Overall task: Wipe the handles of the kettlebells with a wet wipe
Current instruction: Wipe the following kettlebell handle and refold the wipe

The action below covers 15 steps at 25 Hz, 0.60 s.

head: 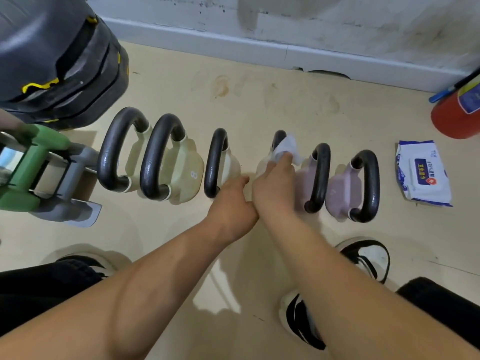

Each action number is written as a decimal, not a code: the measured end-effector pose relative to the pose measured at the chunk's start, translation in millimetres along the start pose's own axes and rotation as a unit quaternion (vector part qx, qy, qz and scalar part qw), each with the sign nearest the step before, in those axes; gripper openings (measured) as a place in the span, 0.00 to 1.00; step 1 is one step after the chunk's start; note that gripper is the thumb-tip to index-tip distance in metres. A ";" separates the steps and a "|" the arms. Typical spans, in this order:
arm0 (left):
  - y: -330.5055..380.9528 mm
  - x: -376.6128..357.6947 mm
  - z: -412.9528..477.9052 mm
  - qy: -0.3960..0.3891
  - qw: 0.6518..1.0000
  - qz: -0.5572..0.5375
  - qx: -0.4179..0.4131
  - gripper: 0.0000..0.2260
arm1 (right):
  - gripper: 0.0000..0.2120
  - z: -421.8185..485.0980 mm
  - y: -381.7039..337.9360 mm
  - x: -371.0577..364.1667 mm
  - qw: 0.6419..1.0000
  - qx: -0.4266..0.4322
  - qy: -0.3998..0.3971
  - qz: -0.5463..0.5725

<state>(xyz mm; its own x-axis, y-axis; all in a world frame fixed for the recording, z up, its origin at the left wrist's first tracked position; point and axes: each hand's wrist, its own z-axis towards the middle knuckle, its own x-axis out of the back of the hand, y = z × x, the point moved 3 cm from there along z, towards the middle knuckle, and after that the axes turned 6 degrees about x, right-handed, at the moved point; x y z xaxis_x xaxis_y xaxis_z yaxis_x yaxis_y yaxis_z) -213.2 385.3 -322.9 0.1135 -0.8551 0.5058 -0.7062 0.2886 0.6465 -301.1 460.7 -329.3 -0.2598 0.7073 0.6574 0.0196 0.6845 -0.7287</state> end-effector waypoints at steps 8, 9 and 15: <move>-31.9 10.0 -12.9 -0.004 0.996 0.090 -0.011 0.29 | 0.20 15.1 -15.6 2.0 0.996 -0.034 -0.071 0.039; -30.2 13.0 -11.9 -0.003 0.996 0.084 -0.010 0.29 | 0.22 34.5 -23.7 6.4 0.994 -0.048 -0.089 0.040; -10.5 11.2 -3.1 -0.016 0.999 -0.008 0.040 0.24 | 0.20 54.6 -39.4 13.8 0.970 -0.027 -0.190 -0.149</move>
<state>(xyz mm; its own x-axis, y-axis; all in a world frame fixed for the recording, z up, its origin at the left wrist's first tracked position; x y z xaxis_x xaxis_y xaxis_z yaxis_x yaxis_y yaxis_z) -202.3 374.1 -322.2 0.1028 -0.8732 0.4763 -0.7577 0.2415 0.6063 -358.2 433.9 -302.0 -0.5985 0.3671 0.7121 -0.0640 0.8641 -0.4992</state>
